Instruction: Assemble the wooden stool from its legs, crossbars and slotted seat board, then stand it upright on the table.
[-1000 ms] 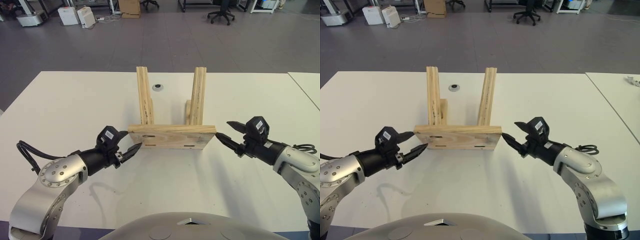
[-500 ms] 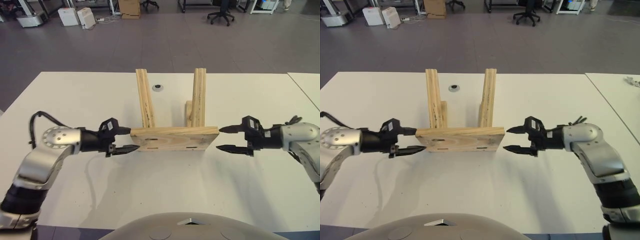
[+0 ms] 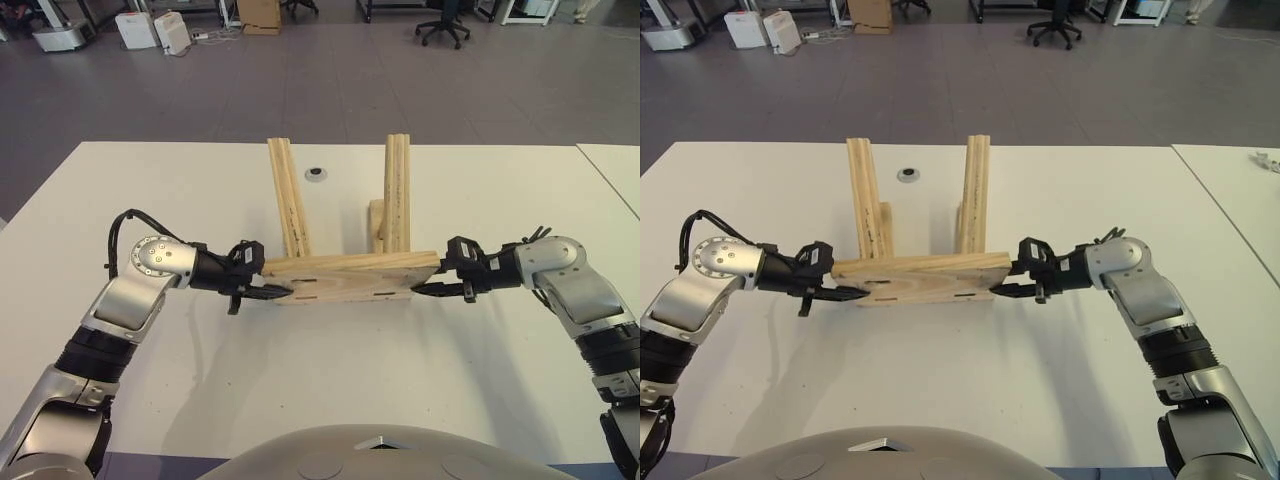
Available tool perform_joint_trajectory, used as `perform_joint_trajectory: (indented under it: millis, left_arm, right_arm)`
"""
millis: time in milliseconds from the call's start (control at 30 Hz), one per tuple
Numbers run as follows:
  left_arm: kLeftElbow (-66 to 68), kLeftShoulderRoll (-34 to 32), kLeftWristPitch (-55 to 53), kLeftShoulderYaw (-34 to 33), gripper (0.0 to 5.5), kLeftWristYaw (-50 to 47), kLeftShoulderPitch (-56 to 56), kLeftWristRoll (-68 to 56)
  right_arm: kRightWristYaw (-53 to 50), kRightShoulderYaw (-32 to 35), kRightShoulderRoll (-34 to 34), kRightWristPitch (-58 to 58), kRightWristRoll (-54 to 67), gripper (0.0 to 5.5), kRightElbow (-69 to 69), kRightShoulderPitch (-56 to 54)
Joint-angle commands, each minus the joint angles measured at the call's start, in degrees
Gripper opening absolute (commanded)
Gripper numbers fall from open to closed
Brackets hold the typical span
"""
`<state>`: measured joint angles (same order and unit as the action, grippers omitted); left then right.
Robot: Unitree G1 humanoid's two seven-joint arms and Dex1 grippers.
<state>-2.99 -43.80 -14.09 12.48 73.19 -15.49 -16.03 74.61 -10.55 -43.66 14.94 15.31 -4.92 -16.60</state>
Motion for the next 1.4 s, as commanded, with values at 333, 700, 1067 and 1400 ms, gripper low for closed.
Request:
perform_joint_trajectory:
  millis: [333, 700, 1067, 1400]
  left_arm:
    - [14.3, -0.3, -76.3, -18.7, 1.35, 0.0, -51.7, -47.9]
    - [18.9, -22.8, -78.4, 22.7, 1.31, -5.1, -47.4, -96.9]
    - [17.4, -7.6, -64.7, -1.5, 2.83, -41.1, -17.0, -97.0]
    - [19.6, -10.1, -66.9, -25.3, 4.48, -50.9, -11.1, -97.0]
  right_arm:
    - [10.6, 13.9, -4.4, 72.9, 45.0, 1.47, -2.6, -50.6]
    - [-1.2, -23.0, -19.2, 77.6, 97.4, 1.35, -10.4, -47.8]
    - [-31.5, -7.2, -18.9, 64.6, 97.7, 2.71, -8.5, -11.2]
    - [-55.1, 23.7, -6.7, 52.7, 97.7, 4.6, 0.7, 6.5]
